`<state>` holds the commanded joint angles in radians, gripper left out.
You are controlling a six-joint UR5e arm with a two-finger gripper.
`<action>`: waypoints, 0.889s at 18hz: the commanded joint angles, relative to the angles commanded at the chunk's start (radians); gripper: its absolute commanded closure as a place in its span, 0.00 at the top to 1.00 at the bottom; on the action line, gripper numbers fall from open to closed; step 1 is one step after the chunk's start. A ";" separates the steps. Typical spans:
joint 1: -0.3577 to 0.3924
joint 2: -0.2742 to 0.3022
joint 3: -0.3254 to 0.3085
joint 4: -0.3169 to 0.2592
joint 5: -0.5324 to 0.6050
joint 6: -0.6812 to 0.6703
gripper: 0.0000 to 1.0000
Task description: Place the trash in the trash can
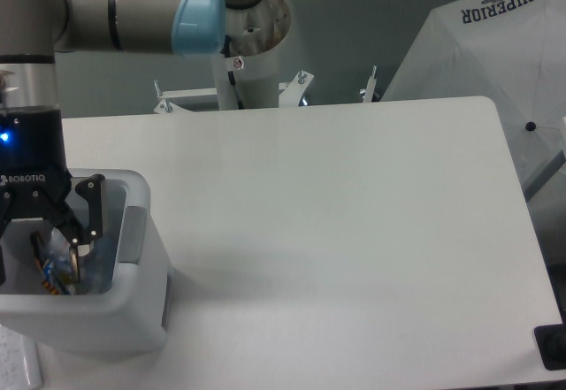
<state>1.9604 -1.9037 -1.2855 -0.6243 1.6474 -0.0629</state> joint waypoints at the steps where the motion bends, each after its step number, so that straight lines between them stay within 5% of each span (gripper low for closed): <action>1: 0.002 0.003 -0.006 0.000 0.034 0.017 1.00; 5: 0.023 0.012 -0.063 -0.002 0.234 0.211 1.00; 16: 0.135 0.106 -0.218 -0.029 0.238 0.448 1.00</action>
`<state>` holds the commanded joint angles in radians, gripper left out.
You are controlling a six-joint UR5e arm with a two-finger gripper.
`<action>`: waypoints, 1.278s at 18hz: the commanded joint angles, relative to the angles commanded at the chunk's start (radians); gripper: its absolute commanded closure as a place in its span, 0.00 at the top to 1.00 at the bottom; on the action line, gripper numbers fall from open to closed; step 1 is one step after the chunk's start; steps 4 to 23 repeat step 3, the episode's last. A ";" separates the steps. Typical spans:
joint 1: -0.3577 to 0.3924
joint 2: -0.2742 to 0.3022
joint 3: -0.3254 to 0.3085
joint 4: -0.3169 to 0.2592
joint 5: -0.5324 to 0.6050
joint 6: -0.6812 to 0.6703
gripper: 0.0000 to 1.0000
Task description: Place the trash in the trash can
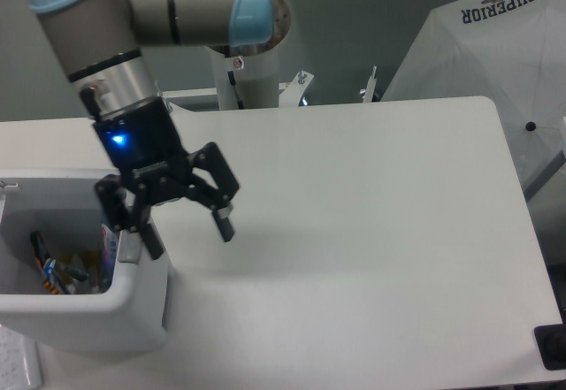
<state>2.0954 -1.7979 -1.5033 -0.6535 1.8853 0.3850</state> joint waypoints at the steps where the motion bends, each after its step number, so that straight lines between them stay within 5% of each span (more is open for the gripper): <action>1: 0.002 0.000 0.000 0.000 0.000 0.003 1.00; 23: 0.011 0.000 -0.002 0.000 0.000 0.002 1.00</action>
